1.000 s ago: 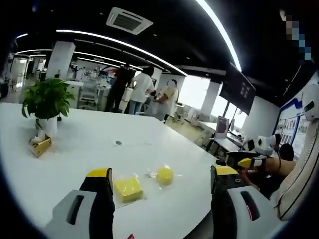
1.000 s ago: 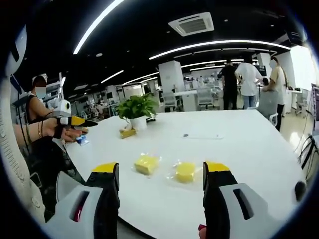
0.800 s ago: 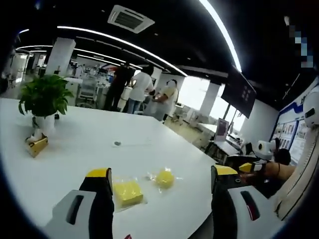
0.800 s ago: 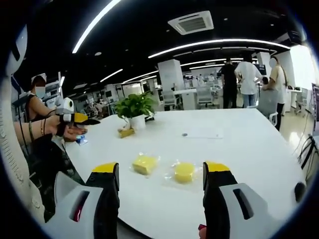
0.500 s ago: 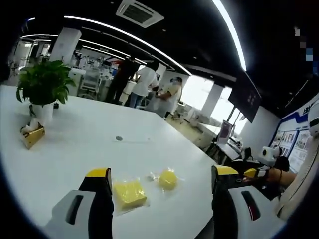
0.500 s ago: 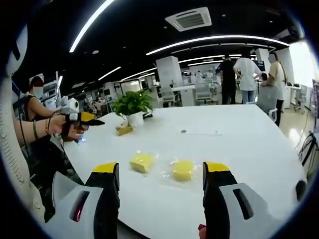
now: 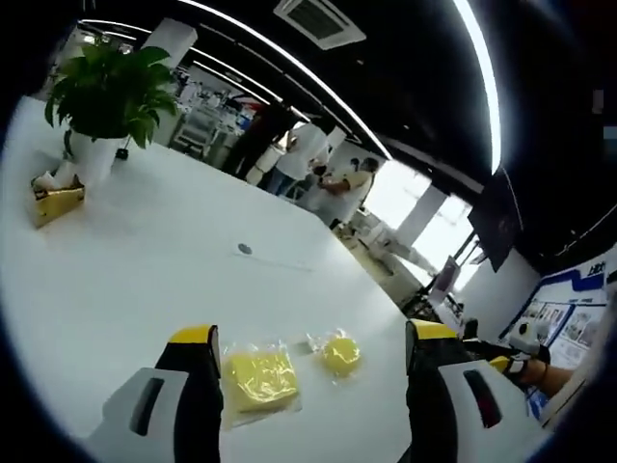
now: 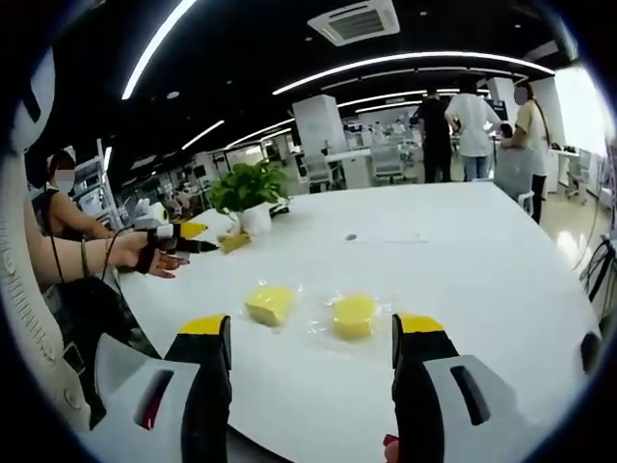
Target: Compare the silicone blocks by pressing each to a similar depth, holding the contact briefly, and releasing to observe deformation and rebound differences across the visible hardness samples.
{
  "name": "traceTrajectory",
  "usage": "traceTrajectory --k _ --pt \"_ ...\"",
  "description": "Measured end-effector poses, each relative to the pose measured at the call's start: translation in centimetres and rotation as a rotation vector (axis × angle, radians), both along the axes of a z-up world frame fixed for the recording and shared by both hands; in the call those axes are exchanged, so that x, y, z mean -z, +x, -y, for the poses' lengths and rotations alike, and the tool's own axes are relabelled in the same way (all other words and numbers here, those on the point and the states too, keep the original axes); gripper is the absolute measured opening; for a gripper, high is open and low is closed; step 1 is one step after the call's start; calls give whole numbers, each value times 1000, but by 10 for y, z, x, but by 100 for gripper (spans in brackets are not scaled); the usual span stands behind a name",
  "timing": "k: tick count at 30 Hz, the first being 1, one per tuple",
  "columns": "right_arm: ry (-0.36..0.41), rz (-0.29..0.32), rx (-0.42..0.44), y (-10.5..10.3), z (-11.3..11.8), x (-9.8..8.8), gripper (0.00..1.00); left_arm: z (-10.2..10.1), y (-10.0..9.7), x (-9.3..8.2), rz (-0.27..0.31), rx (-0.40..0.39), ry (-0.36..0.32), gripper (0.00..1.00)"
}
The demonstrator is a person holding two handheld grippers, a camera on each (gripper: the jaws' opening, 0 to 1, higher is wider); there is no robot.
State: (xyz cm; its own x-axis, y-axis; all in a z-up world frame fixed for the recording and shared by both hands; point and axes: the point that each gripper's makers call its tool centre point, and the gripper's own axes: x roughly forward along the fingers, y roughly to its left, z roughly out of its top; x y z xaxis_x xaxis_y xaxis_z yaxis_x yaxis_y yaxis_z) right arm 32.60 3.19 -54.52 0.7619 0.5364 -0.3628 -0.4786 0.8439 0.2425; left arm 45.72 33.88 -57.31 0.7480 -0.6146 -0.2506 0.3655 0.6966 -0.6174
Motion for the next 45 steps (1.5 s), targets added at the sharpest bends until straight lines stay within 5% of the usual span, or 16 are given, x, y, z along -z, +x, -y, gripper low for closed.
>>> traceTrajectory --k 19,25,45 --pt "-54 -92 3 20 -5 23 64 -2 53 81 -59 -30 -29 75" --pt "-83 -114 2 24 -3 28 64 4 64 101 -89 -53 -94 72" --pt "-132 -166 -4 29 5 43 61 25 75 141 -149 -33 -259 40"
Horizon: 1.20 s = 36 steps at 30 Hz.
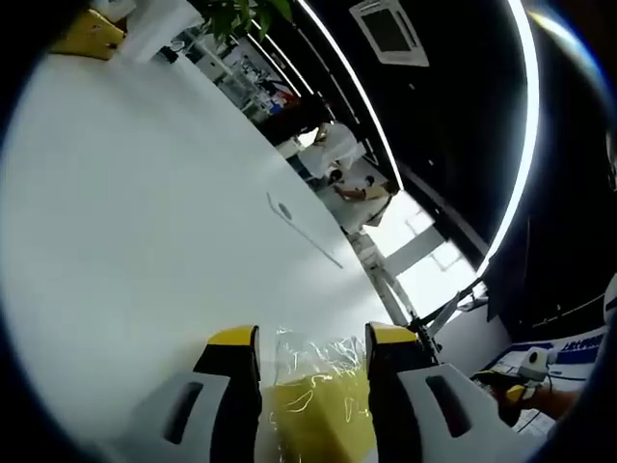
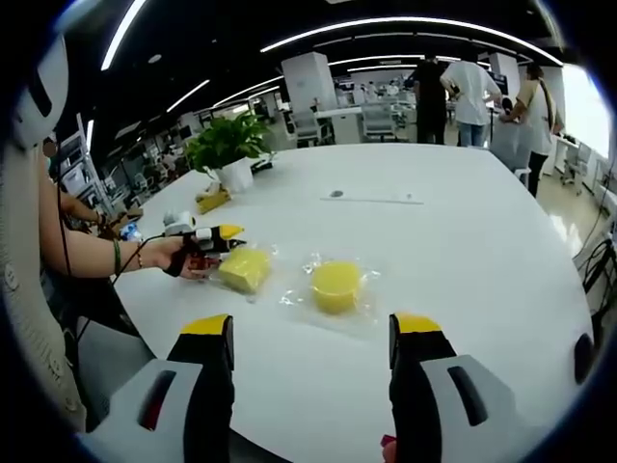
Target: Compare the silicone blocks by pressing each to a similar depth, holding the contact briefly, and releasing to observe deformation and rebound differences across the visible hardness samples.
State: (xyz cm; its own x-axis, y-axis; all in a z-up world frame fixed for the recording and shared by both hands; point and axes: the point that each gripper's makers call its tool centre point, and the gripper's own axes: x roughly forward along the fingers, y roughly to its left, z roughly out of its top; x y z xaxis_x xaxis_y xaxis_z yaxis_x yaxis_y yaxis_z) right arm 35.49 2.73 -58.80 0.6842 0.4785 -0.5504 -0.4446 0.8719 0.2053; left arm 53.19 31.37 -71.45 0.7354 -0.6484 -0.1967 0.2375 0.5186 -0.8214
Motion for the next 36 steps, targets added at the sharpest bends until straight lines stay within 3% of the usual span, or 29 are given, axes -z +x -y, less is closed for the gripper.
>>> traceTrajectory --k 4,11,16,18,21,29,36 --pt "-5 -6 -3 1 0 3 60 5 -1 2 -21 -4 -52 32" --pt "-2 -13 -10 4 -3 6 57 -3 -4 10 -70 -62 -142 20" --pt "-4 -20 -17 5 -5 9 56 -3 -7 18 -93 -44 -125 13" --pt "-6 -26 -19 6 -5 10 55 -5 -6 16 -91 -58 -149 11" --pt "-9 -26 -26 7 -7 10 54 -7 -4 14 -61 -64 -137 1" --pt "-10 -25 -30 10 -8 11 54 -4 -6 5 -23 -34 -127 0" --pt "-12 -9 -40 10 -10 7 54 -2 -7 -7 -26 -26 -117 0"
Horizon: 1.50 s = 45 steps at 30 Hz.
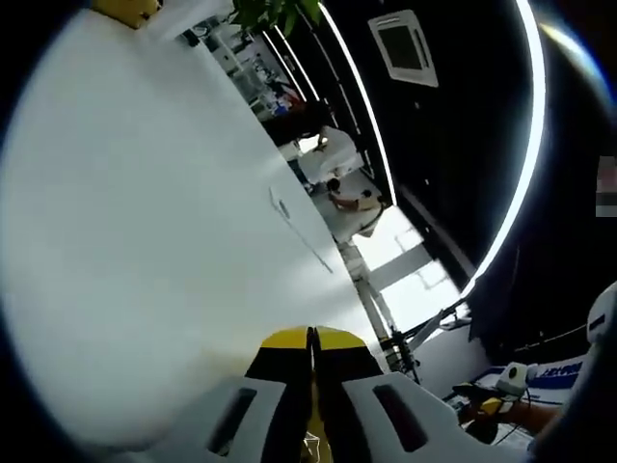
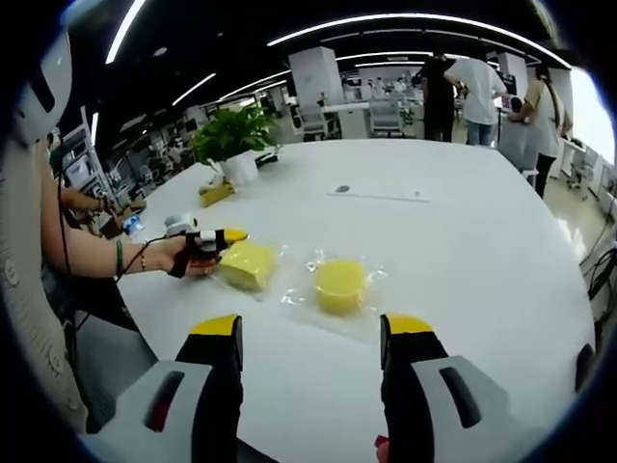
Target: Compare the silicone blocks by pressing each to a similar depth, holding the contact briefly, and releasing to observe deformation and rebound differences across the visible hardness samples.
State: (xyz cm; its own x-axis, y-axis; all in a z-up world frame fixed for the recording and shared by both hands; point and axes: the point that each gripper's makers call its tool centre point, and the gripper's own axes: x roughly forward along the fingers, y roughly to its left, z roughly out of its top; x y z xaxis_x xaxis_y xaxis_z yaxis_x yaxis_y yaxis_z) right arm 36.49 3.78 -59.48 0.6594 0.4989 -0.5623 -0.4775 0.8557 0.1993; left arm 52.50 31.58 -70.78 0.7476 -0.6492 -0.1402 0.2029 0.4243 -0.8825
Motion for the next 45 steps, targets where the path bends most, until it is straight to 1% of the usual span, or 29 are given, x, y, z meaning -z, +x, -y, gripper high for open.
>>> traceTrajectory --k 1,3,4,5,8,9,10,11,12,13,16,17,18,20,21,22,24,26,30,31,32,34,36,40,43,45 --pt "6 6 2 0 0 -2 54 0 0 -3 16 1 9 0" --pt "8 16 4 -1 0 -6 54 1 0 -7 18 6 11 0" --pt "8 20 5 -2 1 -7 55 2 -1 -8 20 14 30 0" --pt "9 26 7 -3 1 -9 55 1 -1 -6 30 13 84 0" --pt "12 40 11 -5 3 -14 54 5 -2 -13 45 20 107 0" --pt "13 45 13 -6 4 -15 54 8 -4 -19 55 28 110 0" --pt "14 49 13 -7 4 -17 54 9 -4 -22 74 29 142 0" --pt "18 59 15 -7 5 -20 54 11 -5 -26 111 39 197 0" --pt "24 67 17 -8 5 -22 54 12 -6 -28 117 47 223 0" --pt "25 71 15 -9 5 -24 54 14 -7 -32 136 52 250 0" --pt "28 89 11 -11 5 -29 54 22 -12 -43 203 86 365 0" --pt "30 95 10 -12 5 -31 54 27 -15 -48 216 99 361 0" --pt "32 102 10 -13 5 -33 54 29 -16 -53 224 96 377 0" --pt "35 117 7 -14 5 -38 54 35 -21 -60 219 108 380 0" --pt "41 128 7 -15 5 -41 54 39 -26 -64 168 115 344 0" --pt "44 134 8 -16 6 -43 54 40 -28 -68 162 113 328 0" --pt "50 149 6 -18 6 -48 54 41 -32 -77 190 102 350 0" --pt "54 164 5 -21 7 -52 54 43 -38 -85 199 94 369 0" --pt "68 191 -3 -28 7 -61 54 49 -53 -106 225 88 377 0" --pt "72 198 -4 -30 7 -63 54 50 -57 -111 241 84 397 0" --pt "76 205 -4 -31 7 -65 54 51 -60 -115 243 88 396 0" --pt "81 220 -4 -34 7 -69 54 52 -67 -122 262 83 426 0" --pt "90 235 -5 -39 8 -74 54 52 -74 -131 262 81 414 0" --pt "99 260 -6 -48 10 -81 54 49 -83 -145 278 72 427 0" --pt "107 281 -5 -55 11 -88 54 50 -92 -157 297 79 437 0" --pt "111 296 -8 -59 11 -92 54 51 -99 -167 322 87 455 0"
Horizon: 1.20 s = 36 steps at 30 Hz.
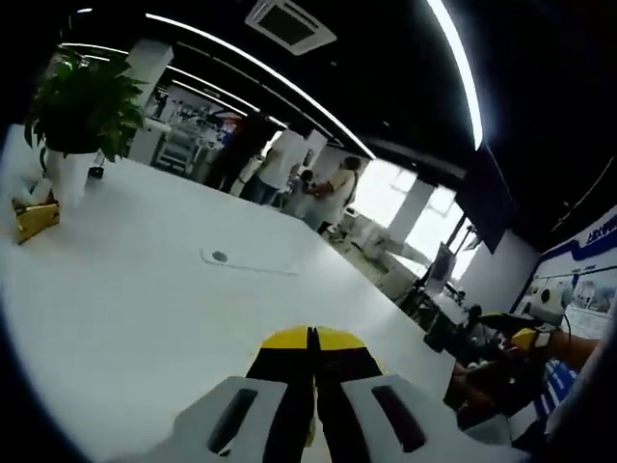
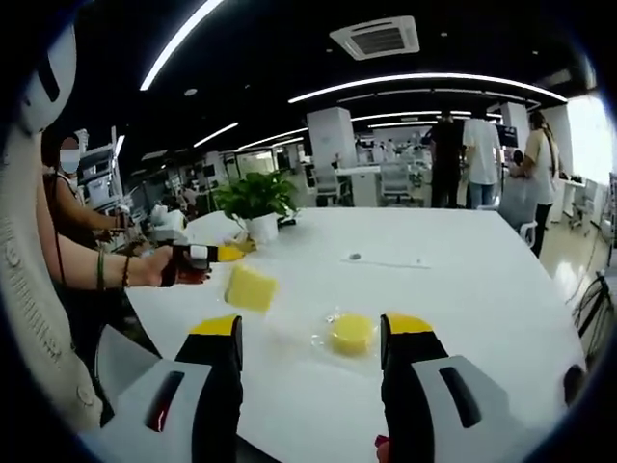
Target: Compare the silicone blocks by pressing each to a similar depth, holding the contact briefly, and releasing to observe deformation and rebound differences across the visible hardness samples.
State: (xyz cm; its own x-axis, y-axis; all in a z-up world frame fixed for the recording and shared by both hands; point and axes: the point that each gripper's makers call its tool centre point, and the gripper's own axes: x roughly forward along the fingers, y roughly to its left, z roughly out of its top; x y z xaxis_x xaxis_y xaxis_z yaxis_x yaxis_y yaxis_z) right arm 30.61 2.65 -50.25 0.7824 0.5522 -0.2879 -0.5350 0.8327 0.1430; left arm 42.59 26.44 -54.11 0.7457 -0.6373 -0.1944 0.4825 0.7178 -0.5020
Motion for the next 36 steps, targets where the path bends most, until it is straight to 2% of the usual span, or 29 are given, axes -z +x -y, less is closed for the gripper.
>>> traceTrajectory --k 9,16,19,20,27,33,36 --pt "15 56 -29 -10 -4 -15 55 0 -25 -44 105 33 95 0" --pt "14 112 -87 -15 -12 -37 57 3 -42 -85 172 48 93 0" --pt "7 132 -118 -15 -13 -45 58 5 -48 -99 179 79 86 0" --pt "5 135 -126 -15 -13 -47 58 5 -50 -106 202 88 90 0" --pt "-29 152 -220 -13 -18 -56 60 5 -55 -128 236 127 117 0" --pt "-70 183 -328 -5 -25 -74 62 8 -57 -142 248 175 137 0" --pt "-105 198 -420 -1 -35 -88 64 12 -57 -148 262 212 172 0"
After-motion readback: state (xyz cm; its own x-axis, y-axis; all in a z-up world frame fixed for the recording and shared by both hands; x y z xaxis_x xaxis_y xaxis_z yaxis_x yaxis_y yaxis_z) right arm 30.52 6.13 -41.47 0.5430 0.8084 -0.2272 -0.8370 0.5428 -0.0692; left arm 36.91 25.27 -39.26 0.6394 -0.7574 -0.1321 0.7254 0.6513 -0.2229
